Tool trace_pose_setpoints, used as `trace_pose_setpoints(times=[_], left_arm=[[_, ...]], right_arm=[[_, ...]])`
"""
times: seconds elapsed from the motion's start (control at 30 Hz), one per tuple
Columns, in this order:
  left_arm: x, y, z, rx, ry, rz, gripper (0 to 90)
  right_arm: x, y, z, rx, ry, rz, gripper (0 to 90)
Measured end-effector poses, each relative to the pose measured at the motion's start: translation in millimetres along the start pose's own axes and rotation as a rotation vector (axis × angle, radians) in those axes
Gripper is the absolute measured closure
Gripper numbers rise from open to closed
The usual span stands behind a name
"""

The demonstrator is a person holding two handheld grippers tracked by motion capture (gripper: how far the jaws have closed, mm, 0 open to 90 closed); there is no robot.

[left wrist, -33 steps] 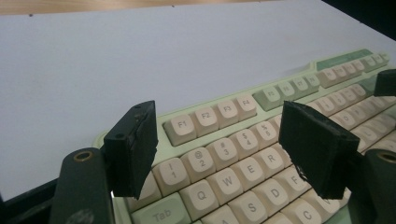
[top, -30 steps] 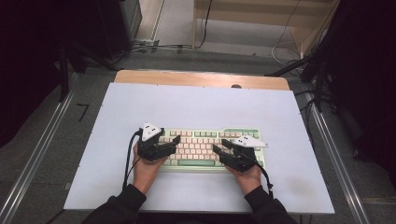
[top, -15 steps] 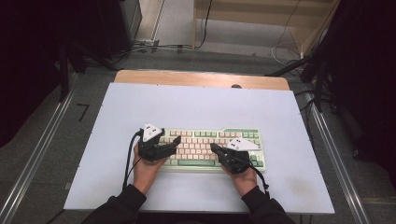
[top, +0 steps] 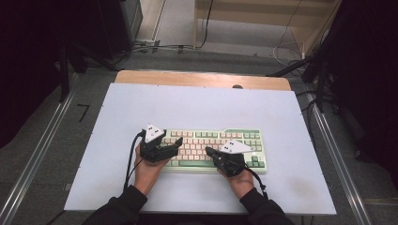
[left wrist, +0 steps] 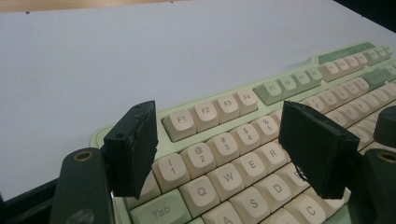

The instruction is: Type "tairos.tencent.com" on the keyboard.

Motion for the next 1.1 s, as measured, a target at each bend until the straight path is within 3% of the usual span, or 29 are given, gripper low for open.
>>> trace_pose_setpoints(times=[1.1], left_arm=[[-0.5,-0.8,0.7,0.004,0.001,0.004,29.0]], right_arm=[[10.8,-5.8,14.1,0.055,0.024,-0.035,87.4]])
Point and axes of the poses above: each handheld gripper's, and its own axes: z roughly forward along the jaws, y roughly out of its top, x roughly to its left, the point moved 6 cm from there along z, roughly forward along the jaws, and after that the axes turned 12 degrees about x, right-handed, at the moved point
